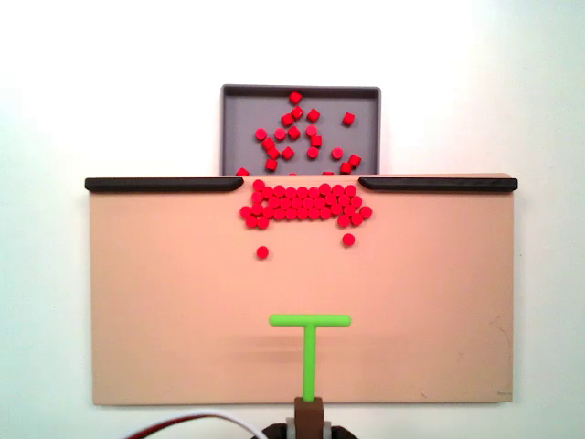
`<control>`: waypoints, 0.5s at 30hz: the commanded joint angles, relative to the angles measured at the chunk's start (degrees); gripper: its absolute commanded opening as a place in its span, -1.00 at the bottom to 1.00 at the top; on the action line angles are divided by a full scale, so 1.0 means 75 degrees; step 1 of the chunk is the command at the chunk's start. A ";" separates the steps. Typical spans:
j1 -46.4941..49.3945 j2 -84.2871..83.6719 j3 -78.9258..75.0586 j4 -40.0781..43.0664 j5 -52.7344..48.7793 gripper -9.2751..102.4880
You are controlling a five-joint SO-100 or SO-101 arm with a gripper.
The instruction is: Push granules from bottom to the grey container
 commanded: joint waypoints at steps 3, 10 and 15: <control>-0.0047 0.0445 -0.0059 -0.0023 -0.0117 -0.84; 0.0023 0.0516 -0.0059 -0.0082 -0.0047 -0.83; 0.0000 0.0504 -0.0059 -0.0082 -0.0047 -0.83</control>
